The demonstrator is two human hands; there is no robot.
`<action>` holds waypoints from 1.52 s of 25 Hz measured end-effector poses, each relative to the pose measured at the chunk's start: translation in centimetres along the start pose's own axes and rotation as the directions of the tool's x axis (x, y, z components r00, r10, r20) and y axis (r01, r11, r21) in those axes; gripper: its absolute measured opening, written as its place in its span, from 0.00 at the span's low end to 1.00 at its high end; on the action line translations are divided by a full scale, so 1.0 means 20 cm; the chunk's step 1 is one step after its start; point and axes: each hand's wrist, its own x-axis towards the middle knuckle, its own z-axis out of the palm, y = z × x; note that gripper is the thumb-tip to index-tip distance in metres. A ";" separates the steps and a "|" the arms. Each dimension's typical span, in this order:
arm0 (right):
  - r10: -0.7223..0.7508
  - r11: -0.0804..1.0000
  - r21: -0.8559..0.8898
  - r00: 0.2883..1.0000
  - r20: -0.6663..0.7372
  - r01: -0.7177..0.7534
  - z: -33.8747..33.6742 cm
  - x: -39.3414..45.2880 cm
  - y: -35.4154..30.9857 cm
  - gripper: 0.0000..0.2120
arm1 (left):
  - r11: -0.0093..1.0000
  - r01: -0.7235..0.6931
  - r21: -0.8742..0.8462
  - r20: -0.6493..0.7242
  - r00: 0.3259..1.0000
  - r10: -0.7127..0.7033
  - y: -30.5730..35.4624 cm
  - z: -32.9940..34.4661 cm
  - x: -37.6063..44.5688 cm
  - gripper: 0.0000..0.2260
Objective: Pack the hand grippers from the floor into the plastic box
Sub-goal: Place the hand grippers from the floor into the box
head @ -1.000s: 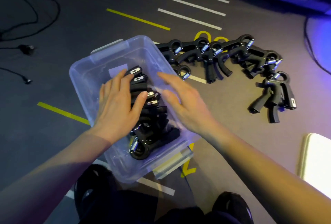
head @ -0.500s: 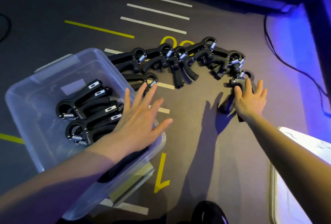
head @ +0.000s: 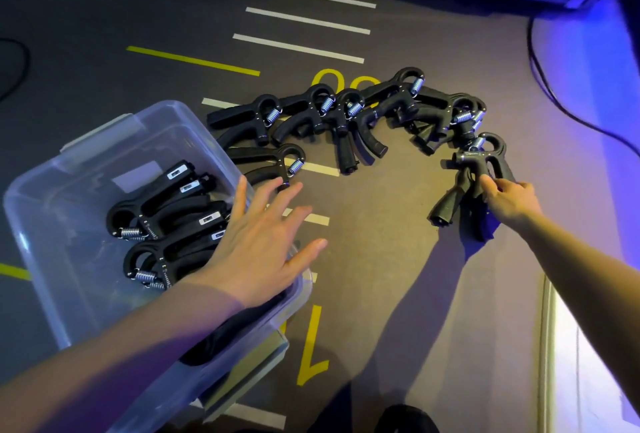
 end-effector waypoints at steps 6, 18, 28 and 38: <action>-0.117 0.980 0.147 0.988 -0.100 0.131 0.00 -0.21 -0.09 0.20 | 1.000 0.001 -0.001 0.003 1.000 -0.001 0.00 -0.02 -0.01 0.31; -0.904 0.376 0.270 0.414 -0.102 0.886 0.12 -0.86 -0.88 0.33 | 0.938 0.297 -0.178 -0.197 0.923 -0.330 -0.29 -0.11 -0.22 0.38; -0.918 0.331 0.354 0.210 0.337 0.875 0.64 -1.18 -1.36 0.23 | 0.793 0.552 -0.259 -0.188 0.776 -0.601 -0.70 -0.03 -0.58 0.32; -0.795 0.250 0.011 0.199 0.574 0.968 0.83 -1.00 -1.59 0.16 | 0.862 0.493 -0.115 -0.195 0.840 -0.506 -0.69 -0.01 -0.58 0.19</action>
